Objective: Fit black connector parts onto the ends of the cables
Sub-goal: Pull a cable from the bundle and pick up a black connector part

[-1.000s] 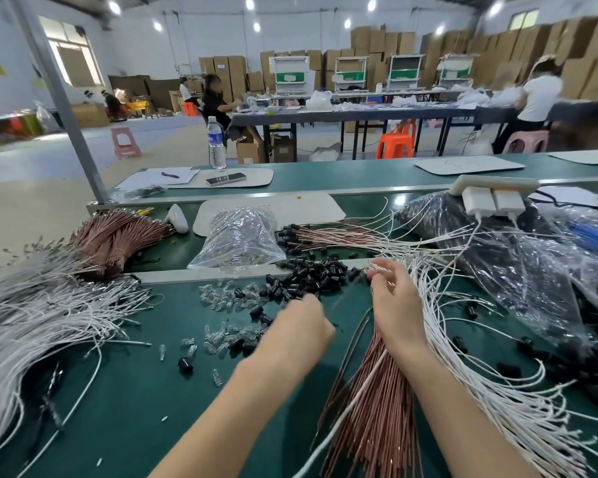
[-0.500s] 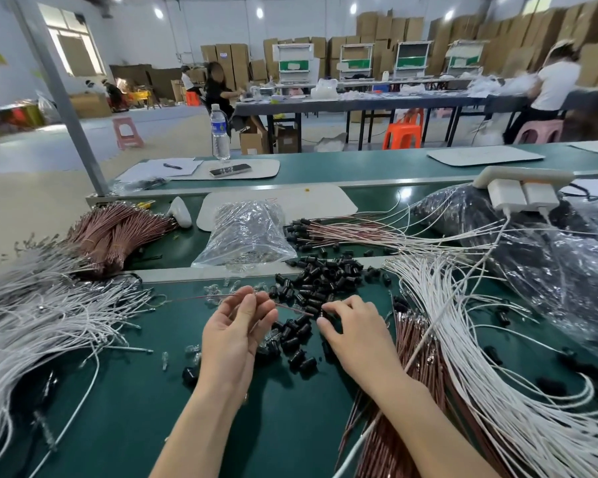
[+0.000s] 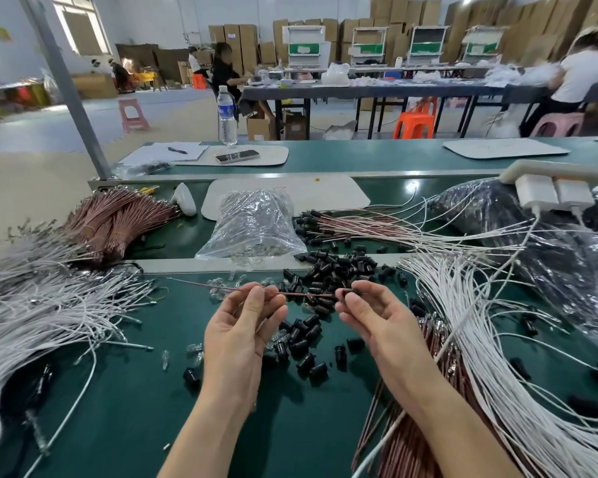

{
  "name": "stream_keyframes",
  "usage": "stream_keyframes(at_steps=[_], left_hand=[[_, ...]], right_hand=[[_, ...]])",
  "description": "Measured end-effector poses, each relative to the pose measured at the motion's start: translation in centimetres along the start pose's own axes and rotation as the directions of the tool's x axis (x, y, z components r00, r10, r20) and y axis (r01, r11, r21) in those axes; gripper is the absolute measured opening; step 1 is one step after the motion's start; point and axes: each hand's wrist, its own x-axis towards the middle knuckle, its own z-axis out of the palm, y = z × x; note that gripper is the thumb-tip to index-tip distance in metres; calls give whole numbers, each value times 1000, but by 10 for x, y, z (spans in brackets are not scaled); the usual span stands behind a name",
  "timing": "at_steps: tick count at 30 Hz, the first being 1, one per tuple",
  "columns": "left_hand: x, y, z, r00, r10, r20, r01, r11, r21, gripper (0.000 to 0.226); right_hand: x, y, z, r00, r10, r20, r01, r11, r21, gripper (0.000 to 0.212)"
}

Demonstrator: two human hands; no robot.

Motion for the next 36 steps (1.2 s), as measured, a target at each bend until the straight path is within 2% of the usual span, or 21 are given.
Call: stream_keyframes(at_steps=[2,8,15,26,32,36], left_hand=[[-1,0,1,1000,1,2,-1,1000,-4,23],[-4,-2,2,1000,-1,21,1,1000,10,22],[-5,-5,5,1000,-7,20,6,999,48,26],[-7,-4,8,995,-90,31,91,995,-31,29],[-11,-9,12,986,-144,80,142,989,33,21],[-19,-16,17,968,-178,176,138,966,218,23]], right_hand=[[0,-1,2,999,49,4,-49,990,130,39],[-4,1,6,997,73,18,-75,973,220,39],[-6,3,9,992,81,95,-98,977,188,36],[-6,0,8,991,77,107,-105,954,282,36],[-9,5,14,985,83,152,-121,957,263,25],[-10,10,18,981,70,180,-111,967,230,21]])
